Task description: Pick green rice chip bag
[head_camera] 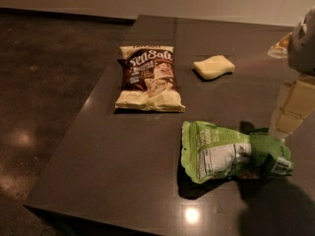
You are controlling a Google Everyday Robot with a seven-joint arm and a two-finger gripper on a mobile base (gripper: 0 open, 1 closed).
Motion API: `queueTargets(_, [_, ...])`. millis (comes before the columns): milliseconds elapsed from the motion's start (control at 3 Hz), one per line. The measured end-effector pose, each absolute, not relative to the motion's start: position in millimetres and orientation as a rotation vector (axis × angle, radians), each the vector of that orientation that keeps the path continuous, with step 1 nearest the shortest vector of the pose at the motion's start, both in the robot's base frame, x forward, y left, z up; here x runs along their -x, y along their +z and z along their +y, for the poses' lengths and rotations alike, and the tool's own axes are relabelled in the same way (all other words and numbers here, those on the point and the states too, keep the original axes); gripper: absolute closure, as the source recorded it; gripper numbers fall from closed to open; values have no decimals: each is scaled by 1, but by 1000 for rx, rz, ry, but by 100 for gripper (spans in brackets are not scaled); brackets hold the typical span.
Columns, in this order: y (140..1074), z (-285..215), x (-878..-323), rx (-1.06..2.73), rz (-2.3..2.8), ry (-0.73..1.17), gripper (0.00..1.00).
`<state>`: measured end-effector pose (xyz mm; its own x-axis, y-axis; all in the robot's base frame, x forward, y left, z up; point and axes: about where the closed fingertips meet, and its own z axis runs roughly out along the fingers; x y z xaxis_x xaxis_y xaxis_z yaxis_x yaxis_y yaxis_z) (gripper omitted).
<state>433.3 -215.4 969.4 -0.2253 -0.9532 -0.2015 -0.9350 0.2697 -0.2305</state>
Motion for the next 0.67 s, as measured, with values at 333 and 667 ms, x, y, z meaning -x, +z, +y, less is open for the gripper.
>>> queueTargets(333, [955, -214, -416, 1751, 2239, -31, 0])
queueTargets(667, [934, -207, -400, 1767, 2222, 11, 0])
